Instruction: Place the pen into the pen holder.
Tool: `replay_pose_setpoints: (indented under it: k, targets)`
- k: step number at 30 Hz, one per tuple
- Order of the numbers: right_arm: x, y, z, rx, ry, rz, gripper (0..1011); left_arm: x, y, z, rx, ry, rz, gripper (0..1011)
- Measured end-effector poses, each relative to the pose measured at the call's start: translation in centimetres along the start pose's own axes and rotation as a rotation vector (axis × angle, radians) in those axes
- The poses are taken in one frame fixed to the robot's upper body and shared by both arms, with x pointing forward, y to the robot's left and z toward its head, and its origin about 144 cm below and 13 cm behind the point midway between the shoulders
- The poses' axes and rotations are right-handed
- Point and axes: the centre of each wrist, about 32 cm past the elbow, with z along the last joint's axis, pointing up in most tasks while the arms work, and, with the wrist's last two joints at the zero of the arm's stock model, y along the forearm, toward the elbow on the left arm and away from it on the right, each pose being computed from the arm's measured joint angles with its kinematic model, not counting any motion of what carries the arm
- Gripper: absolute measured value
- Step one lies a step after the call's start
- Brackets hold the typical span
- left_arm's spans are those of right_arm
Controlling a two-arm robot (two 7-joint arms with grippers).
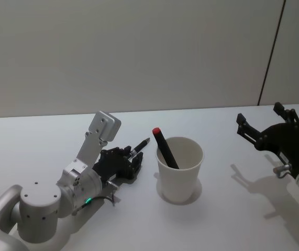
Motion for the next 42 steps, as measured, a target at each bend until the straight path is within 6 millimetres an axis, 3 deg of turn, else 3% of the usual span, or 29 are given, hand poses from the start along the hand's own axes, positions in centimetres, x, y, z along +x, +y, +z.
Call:
replay_pose_setpoints:
  k: [26,29,42]
  targets:
    - [0.0,0.0,0.0,0.0,0.0,0.0,1001,0.01,0.0,0.0,0.0,0.0,0.001,195]
    - [0.0,0.0,0.0,0.0,0.0,0.0,1001,0.02,0.01,0.01,0.0,0.0,0.002,140]
    - [0.0,0.0,0.0,0.0,0.0,0.0,1001,0.0,0.0,0.0,0.0,0.0,0.001,138]
